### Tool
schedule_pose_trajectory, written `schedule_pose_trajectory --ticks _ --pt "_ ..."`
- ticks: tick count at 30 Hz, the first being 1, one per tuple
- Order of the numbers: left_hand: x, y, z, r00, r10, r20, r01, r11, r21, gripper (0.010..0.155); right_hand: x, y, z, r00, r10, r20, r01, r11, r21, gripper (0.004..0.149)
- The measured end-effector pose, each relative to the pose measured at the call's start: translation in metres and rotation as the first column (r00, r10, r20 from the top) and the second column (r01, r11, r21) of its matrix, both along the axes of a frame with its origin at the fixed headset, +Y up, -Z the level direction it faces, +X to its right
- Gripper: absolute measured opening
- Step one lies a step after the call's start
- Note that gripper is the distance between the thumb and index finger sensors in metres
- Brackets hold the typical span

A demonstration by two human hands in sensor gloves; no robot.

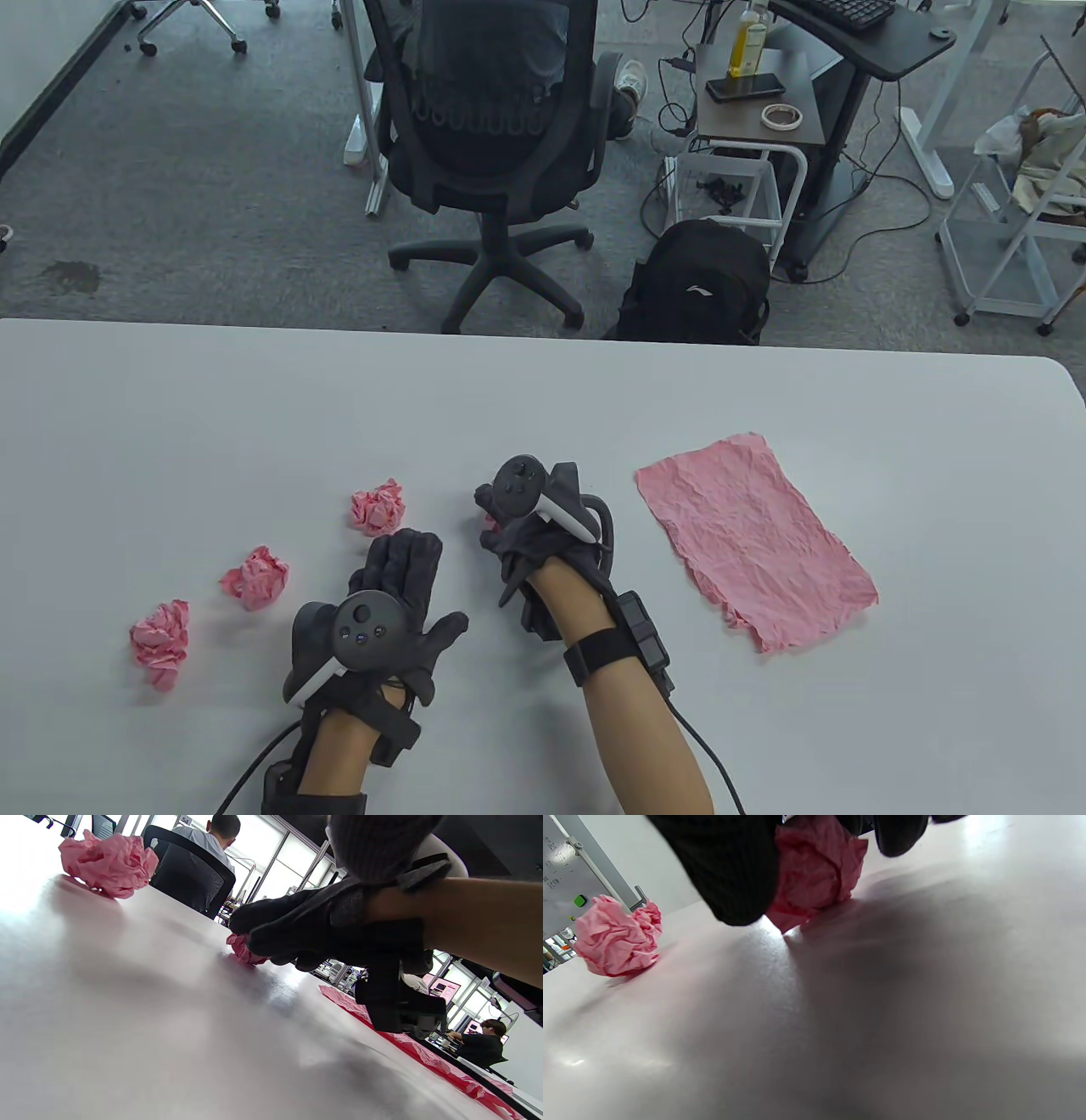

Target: Flatten crumpled papers and stack

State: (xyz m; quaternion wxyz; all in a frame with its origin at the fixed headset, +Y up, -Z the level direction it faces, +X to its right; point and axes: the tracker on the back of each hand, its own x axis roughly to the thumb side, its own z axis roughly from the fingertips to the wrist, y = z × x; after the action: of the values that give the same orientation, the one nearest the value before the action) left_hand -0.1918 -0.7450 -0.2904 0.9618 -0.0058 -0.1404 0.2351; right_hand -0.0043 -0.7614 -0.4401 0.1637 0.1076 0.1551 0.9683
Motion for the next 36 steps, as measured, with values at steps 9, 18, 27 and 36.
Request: schedule_pose_trajectory --ticks 9,18,27,36 --pt "-0.002 -0.006 -0.003 1.0 -0.015 -0.01 0.014 0.999 -0.048 0.089 0.006 0.004 -0.002 0.998 0.055 0.017 -0.056 0.994 0.093 0.05" --pt "0.001 -0.004 -0.001 1.0 -0.014 -0.002 0.013 0.999 -0.036 0.088 0.058 0.039 0.023 0.993 -0.115 0.013 0.11 0.972 0.206 0.053" --pt "0.019 0.002 0.006 0.997 0.003 0.08 -0.006 0.999 0.038 0.085 0.087 0.071 0.093 0.954 -0.272 -0.127 0.3 0.863 0.406 0.059" --pt "0.05 0.006 0.019 0.971 0.038 0.234 -0.067 0.991 0.119 0.084 0.095 0.043 0.142 0.888 -0.438 -0.136 0.45 0.773 0.448 0.06"
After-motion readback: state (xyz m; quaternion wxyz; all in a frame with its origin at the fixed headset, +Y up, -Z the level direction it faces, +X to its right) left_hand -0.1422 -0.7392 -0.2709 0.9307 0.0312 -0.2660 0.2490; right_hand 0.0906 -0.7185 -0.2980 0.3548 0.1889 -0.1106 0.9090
